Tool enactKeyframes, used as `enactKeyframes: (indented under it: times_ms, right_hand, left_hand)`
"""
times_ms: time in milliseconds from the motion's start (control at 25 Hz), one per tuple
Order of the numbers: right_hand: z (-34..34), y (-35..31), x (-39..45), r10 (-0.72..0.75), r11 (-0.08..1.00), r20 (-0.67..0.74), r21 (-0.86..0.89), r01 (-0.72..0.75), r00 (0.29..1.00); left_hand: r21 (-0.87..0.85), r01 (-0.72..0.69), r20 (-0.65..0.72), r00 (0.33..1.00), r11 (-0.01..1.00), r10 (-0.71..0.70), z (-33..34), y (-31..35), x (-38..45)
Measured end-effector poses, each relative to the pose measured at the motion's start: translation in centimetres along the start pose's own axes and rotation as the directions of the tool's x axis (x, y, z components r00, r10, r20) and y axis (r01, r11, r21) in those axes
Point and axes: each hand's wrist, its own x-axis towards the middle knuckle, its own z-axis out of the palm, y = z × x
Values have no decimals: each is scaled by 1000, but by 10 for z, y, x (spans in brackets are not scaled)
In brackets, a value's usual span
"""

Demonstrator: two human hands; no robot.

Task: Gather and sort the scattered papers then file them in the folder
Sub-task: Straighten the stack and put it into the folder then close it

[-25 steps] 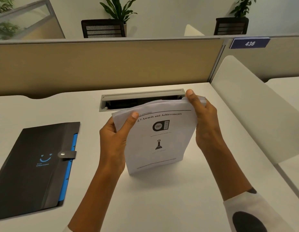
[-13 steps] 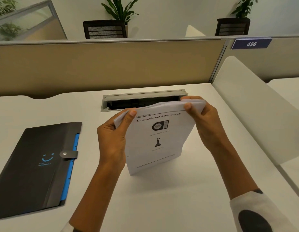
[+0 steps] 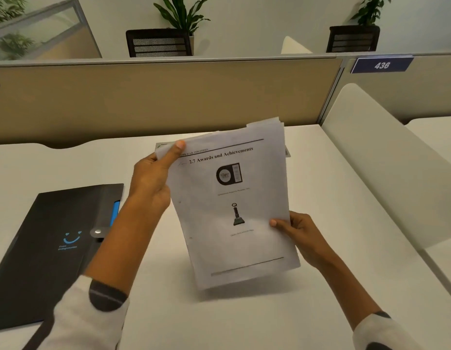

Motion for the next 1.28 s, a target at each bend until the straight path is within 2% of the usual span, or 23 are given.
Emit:
enactKeyframes:
  times_ms: [120,240,400,520,600,720,800,920,1040,1120,1280]
  right_hand:
    - [1,6,5,43,998,-130,-41,-49,991]
    - [-1,16,13,174,985,-133,8,-175,976]
    - [1,33,19,364,931,-180,98,-352,914]
    - [2,40,22,421,907,-203,98,-410,884]
    - [3,43,23,439,898,-200,62,-436,876]
    - [5,48,21,421,903,-220,5,-431,880]
    - [7,51,18,363,905,-287,-121,-409,887]
    - [10,53,14,219,844,-440,-362,-395,871]
    - [17,55,11,137,761,-471,-513,-397,871]
    - [22,55,9,134,722,-466,-558,-408,875]
    - [25,55,7,132,722,-467,-559,-408,874]
  left_hand:
    - [34,43,55,997,998,-45,9,-10,25]
    - [248,19,20,1000,968,-24,7,-46,37]
    - [498,204,-123,979,843,-164,-17,-128,12]
    - [655,194,-89,979,730,-181,-26,-172,-21]
    - [679,165,-37,981,715,-191,-27,-186,-34]
    - [725,116,-1,986,679,-168,-23,-196,-41]
    - [779,93,-6,990,620,-141,-21,-201,-42]
    - [833,53,0,995,551,-96,-19,-206,-43]
    - [855,16,14,998,518,-54,-15,-212,-48]
    - [859,10,15,999,511,-44,-14,-218,-50]
    - [866,21,10,998,500,-58,-15,-220,-46]
